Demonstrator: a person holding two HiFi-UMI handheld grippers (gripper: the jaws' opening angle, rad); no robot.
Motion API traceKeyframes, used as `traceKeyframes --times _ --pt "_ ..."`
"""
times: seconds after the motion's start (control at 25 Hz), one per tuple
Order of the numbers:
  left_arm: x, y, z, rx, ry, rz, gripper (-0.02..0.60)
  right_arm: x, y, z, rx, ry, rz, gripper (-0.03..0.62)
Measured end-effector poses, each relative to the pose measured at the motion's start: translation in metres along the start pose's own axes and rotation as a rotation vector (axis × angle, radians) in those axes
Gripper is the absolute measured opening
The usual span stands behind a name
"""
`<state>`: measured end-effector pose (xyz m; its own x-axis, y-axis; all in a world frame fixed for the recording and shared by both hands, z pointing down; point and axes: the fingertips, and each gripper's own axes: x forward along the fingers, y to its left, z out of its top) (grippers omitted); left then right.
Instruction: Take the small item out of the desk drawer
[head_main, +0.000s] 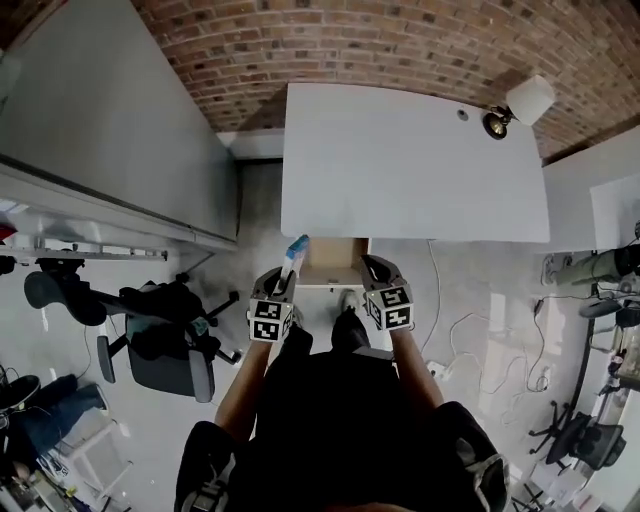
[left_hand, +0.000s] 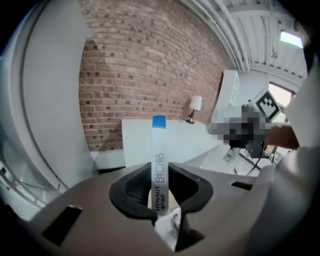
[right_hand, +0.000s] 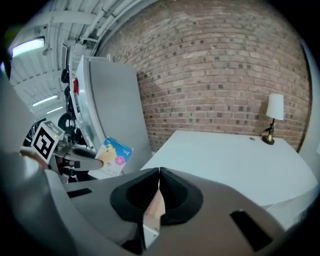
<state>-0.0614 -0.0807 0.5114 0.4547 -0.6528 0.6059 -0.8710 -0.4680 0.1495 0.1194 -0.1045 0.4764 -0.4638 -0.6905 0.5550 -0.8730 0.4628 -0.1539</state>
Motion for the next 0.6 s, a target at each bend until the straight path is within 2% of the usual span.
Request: traceKeyframes --times 0.16,0.36,0.48,0.6 --pt "-0.042 -0.008 0.078 0.003 -0.216 0.03 0.087 -0.033 0.003 0.056 0.008 -0.164 -0.058 0.026" --pt "-0.099 -0.035 0.167 0.024 -0.436 0.02 0.087 -0.079 0.016 0.121 -0.016 -0.332 -0.094 0.026" --pt "-0.13 -0.053 0.2 0.037 -0.551 0.026 0.087 -0.108 0.023 0.147 -0.03 -0.413 -0.112 0.026" --pt "-0.145 -0.063 0.211 0.051 -0.605 0.037 0.087 -0.127 0.032 0.163 -0.027 -0.478 -0.114 0.026"
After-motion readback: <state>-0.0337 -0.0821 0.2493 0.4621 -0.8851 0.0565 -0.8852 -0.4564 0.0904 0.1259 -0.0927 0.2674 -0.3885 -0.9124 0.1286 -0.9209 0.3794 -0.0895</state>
